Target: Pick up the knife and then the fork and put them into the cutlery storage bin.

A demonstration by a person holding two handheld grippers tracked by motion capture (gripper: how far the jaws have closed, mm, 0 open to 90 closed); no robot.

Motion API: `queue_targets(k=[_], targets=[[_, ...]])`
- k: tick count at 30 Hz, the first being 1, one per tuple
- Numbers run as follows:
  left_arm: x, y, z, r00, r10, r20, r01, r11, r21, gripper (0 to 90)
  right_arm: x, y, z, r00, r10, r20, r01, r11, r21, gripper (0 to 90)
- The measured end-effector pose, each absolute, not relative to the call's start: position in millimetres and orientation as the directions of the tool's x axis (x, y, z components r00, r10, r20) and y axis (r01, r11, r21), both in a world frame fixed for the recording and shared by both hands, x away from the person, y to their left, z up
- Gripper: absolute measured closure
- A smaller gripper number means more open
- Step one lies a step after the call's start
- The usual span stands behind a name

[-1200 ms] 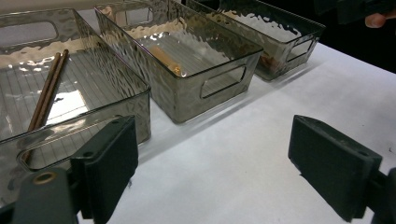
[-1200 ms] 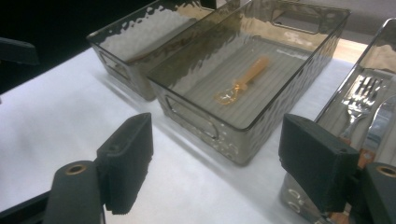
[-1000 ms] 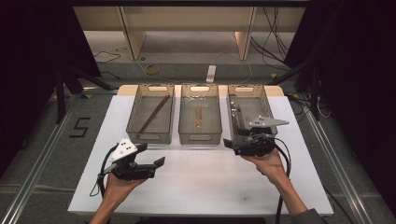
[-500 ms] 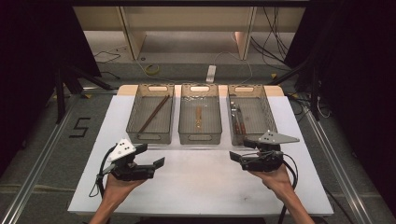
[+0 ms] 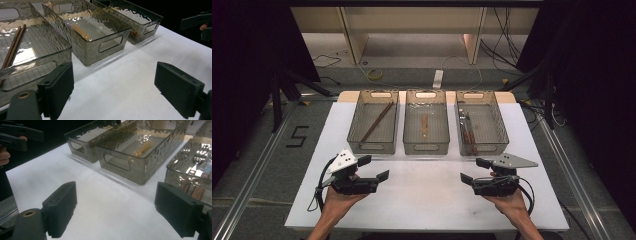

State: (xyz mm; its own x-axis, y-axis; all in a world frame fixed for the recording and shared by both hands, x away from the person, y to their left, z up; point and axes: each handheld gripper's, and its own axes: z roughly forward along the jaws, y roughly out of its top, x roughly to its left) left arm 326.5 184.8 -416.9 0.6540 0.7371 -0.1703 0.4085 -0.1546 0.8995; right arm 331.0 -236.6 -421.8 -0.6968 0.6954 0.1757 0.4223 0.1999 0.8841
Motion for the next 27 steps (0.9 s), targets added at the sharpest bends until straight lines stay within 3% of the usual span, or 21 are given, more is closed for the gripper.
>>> queue_targets(k=[27], targets=[[324, 185, -417, 0.665, 0.724, -0.183, 0.41, -0.15, 0.899, 15.2, 317, -249, -429, -0.667, 0.724, 0.179, 0.424, 0.171, 0.889, 16.4]])
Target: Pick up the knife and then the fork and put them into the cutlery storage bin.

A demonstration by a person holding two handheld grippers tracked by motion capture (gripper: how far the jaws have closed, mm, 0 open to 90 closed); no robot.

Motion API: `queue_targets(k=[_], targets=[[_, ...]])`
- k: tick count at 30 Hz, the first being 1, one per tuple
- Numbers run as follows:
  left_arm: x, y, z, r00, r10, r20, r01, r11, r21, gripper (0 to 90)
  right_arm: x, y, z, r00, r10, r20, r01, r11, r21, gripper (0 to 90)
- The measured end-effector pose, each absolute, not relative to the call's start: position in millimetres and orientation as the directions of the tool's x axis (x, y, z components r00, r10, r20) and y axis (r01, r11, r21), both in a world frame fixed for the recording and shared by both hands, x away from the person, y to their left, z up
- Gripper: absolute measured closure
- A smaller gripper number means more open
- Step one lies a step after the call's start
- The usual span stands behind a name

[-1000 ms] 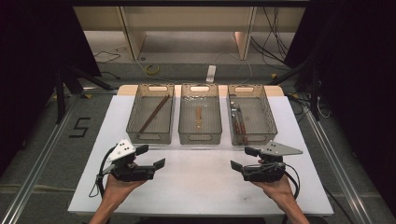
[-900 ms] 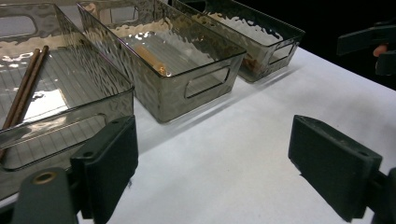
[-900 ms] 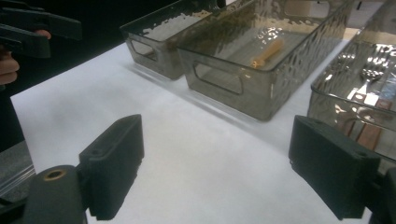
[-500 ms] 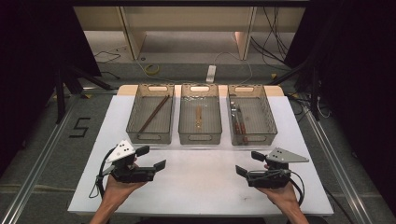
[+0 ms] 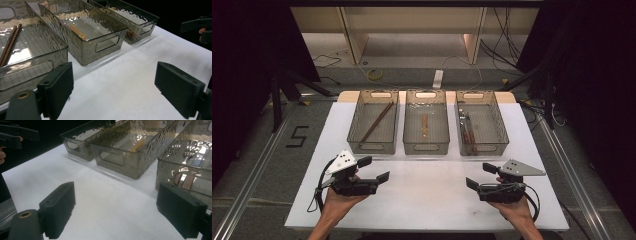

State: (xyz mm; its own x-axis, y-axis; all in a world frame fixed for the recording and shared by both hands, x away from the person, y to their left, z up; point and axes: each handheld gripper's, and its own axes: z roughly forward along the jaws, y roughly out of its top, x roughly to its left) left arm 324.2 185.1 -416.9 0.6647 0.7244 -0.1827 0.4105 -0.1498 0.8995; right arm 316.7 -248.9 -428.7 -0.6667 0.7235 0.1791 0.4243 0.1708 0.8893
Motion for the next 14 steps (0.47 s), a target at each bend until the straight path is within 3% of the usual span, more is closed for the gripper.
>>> queue_targets(k=[14], targets=[[324.5, 184.9, -417.0, 0.664, 0.726, -0.178, 0.409, -0.152, 0.9, 15.2, 316.9, -248.7, -428.5, -0.668, 0.723, 0.178, 0.423, 0.173, 0.889, 16.4]])
